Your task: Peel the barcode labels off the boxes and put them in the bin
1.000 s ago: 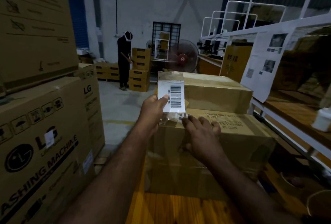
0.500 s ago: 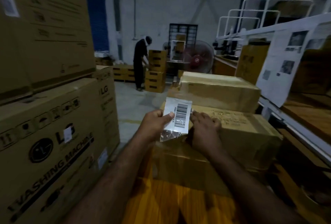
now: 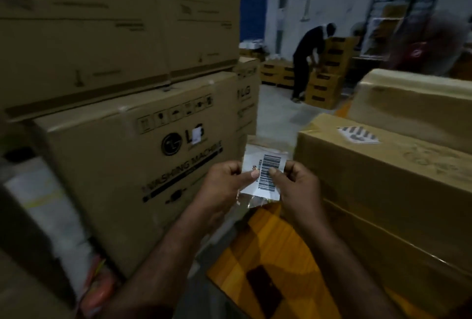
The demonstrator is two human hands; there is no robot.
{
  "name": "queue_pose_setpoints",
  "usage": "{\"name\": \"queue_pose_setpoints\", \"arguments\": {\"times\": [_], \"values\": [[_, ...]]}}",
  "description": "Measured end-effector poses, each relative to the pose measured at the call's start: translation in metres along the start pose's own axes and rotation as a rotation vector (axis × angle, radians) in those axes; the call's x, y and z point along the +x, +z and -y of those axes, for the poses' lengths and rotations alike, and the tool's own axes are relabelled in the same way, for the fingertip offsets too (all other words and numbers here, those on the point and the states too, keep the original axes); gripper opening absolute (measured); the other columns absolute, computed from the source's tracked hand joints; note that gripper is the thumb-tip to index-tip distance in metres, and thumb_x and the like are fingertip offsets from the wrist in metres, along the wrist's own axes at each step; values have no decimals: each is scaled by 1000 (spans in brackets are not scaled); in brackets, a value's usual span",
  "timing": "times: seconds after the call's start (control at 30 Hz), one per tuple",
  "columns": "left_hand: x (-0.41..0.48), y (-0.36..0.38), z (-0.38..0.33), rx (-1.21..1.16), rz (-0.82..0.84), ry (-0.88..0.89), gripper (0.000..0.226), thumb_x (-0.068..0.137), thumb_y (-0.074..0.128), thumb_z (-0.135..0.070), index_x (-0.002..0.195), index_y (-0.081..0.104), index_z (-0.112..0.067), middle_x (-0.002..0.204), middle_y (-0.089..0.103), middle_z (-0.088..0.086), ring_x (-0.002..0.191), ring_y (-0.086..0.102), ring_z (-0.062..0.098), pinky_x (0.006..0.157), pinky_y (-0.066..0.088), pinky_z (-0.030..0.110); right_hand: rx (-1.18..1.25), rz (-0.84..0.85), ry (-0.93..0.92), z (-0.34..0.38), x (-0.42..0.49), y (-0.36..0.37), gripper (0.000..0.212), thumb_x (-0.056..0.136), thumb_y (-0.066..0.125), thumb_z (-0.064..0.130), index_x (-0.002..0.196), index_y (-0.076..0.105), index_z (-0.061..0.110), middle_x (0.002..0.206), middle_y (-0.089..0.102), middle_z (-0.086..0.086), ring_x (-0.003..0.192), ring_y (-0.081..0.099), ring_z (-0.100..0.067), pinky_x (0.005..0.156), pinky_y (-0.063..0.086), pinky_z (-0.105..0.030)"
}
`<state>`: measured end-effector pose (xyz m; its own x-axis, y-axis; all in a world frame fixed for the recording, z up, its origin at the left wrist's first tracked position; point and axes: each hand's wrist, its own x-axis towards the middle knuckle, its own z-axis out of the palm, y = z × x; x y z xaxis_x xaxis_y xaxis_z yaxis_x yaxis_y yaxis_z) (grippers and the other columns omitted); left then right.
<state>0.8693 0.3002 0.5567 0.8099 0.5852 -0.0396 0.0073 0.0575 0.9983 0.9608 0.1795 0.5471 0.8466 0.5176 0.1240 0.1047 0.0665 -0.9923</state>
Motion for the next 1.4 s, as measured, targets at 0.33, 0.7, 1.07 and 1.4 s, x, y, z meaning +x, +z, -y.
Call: {"name": "queue_pose_setpoints", "arguments": {"times": [0.33, 0.7, 1.07, 1.4], "values": [[-118, -130, 53, -127, -463, -80, 5, 88, 67, -2, 87, 67, 3, 77, 75, 16, 57, 70, 17, 49, 54, 22, -37, 504, 131, -44, -61, 128, 11, 90, 67, 6, 100, 70, 9, 93, 76, -4, 82, 74, -17, 72, 62, -34], [-267, -268, 119, -110, -840, -267, 13, 92, 65, -9, 94, 73, 1, 75, 73, 11, 57, 65, 14, 54, 51, 23, -256, 952, 167, -90, -165, 287, 8, 85, 70, 9, 92, 71, 14, 84, 76, -2, 68, 70, -13, 59, 55, -28], [-345, -360, 174, -15, -1019, -445, 17, 75, 84, -9, 79, 72, 1, 62, 66, 11, 57, 52, 18, 50, 39, 25, -326, 1072, 158, -140, -231, 387, 23, 82, 74, 15, 78, 64, -6, 69, 60, -29, 64, 56, -26, 55, 49, -31], [-343, -400, 279, -41, -1056, -782, 12, 80, 77, -3, 78, 70, 6, 63, 64, 15, 55, 57, 21, 55, 53, 31, -513, 959, 625, -253, -237, 441, 18, 86, 65, -3, 71, 61, 6, 65, 64, -16, 53, 61, -23, 55, 56, -33]]}}
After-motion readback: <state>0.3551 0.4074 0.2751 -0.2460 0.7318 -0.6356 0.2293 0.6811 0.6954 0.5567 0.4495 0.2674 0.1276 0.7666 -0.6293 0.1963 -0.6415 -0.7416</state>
